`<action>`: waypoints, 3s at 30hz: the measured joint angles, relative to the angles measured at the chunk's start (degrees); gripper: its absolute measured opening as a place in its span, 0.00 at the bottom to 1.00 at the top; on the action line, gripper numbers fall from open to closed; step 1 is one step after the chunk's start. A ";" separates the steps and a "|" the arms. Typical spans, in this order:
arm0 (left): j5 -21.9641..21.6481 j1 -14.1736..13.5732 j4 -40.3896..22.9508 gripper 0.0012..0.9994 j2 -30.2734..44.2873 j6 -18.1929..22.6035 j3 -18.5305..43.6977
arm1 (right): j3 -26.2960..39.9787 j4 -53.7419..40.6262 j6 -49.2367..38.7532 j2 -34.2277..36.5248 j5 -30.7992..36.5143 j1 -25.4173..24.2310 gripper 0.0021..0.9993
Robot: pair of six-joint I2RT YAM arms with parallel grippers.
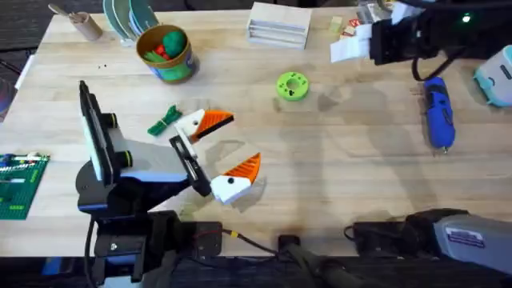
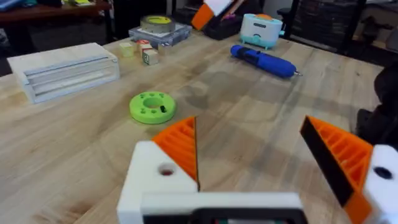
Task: Pick up the gripper from the table and insert it into the empty holder that is missing its gripper. Then pick up a screw, insert it into the mounting hole, and use the screwdriver to tighten it. Finally, clean up the table by picking up the vegetable and placing it into the bucket.
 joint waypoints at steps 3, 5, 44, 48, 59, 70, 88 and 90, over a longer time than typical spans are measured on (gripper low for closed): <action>0.04 0.00 0.00 0.99 0.00 0.00 0.00 | -0.31 4.85 0.35 0.64 0.96 0.00 0.97; 0.15 0.00 0.00 0.99 0.00 0.00 0.00 | -0.31 7.74 0.47 1.28 1.58 0.00 0.97; 3.39 0.00 -1.07 0.99 0.00 0.00 0.07 | -0.31 10.84 -9.55 19.37 4.95 17.64 0.83; 3.41 0.00 -1.07 0.99 0.00 0.01 0.07 | -0.31 10.90 -10.83 19.35 5.03 18.81 0.76; 3.41 0.00 -1.07 0.99 0.00 0.00 0.07 | -0.31 12.83 -11.43 20.73 7.05 18.86 0.63; 3.41 0.00 -1.07 0.99 0.00 0.00 0.07 | -0.31 13.89 -11.50 20.79 7.61 20.35 0.58; 3.41 0.00 -1.07 0.99 0.00 0.00 0.07 | -0.31 13.83 -11.89 23.00 10.63 20.59 0.35; 3.41 0.00 -1.07 0.99 0.00 0.00 0.07 | -0.31 13.80 -11.87 23.00 10.68 20.59 0.32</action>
